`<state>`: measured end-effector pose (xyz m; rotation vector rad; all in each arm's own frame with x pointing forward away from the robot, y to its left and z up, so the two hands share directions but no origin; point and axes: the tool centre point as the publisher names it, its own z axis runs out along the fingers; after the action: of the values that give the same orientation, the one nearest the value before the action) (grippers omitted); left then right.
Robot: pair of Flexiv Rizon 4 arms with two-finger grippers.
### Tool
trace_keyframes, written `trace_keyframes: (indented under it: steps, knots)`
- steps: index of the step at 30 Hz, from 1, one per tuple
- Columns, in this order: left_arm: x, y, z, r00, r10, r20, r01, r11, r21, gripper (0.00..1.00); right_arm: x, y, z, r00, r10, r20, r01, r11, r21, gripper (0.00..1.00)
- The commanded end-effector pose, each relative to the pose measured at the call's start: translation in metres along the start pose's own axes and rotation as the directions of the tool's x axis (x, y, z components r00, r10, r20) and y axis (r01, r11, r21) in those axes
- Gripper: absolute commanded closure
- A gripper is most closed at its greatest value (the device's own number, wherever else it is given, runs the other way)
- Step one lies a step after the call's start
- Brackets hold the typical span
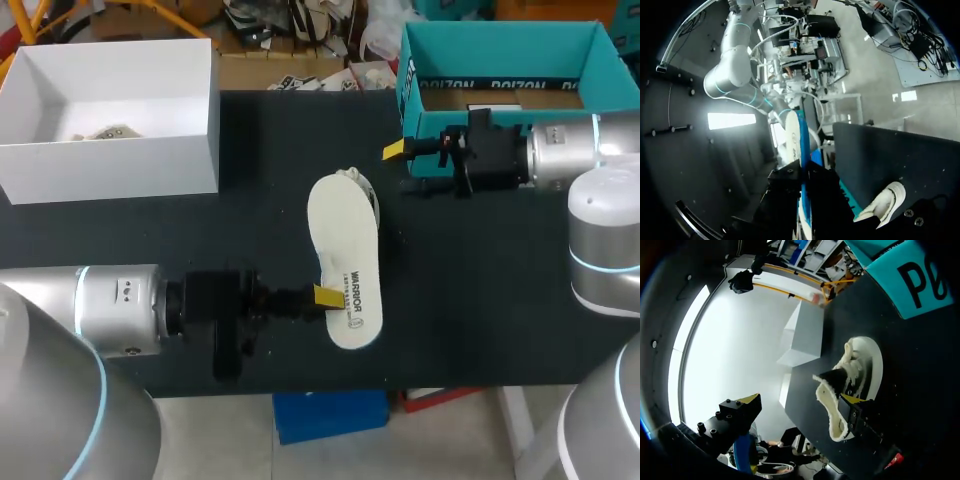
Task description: Take the shoe out of the shoebox, open the shoe tongue, remove and reinsert the insole, then place the shoe into the shoebox
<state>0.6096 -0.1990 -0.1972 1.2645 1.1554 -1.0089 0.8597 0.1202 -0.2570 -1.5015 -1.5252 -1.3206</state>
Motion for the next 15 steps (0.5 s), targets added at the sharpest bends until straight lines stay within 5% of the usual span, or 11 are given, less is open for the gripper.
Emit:
trace_keyframes:
  steps: [1,15]
  knots:
    - [0.026,0.006,0.001,0.998,0.035,0.048,-0.036,0.999,0.022,1.00,0.000,0.000,0.002,1.000,0.000,0.002,0.000,1.000,-0.003,0.00]
    - [0.083,0.043,-0.007,0.998,0.067,0.013,-0.068,0.995,0.069,1.00,0.000,0.000,0.002,1.000,0.000,0.002,0.000,1.000,-0.003,0.00]
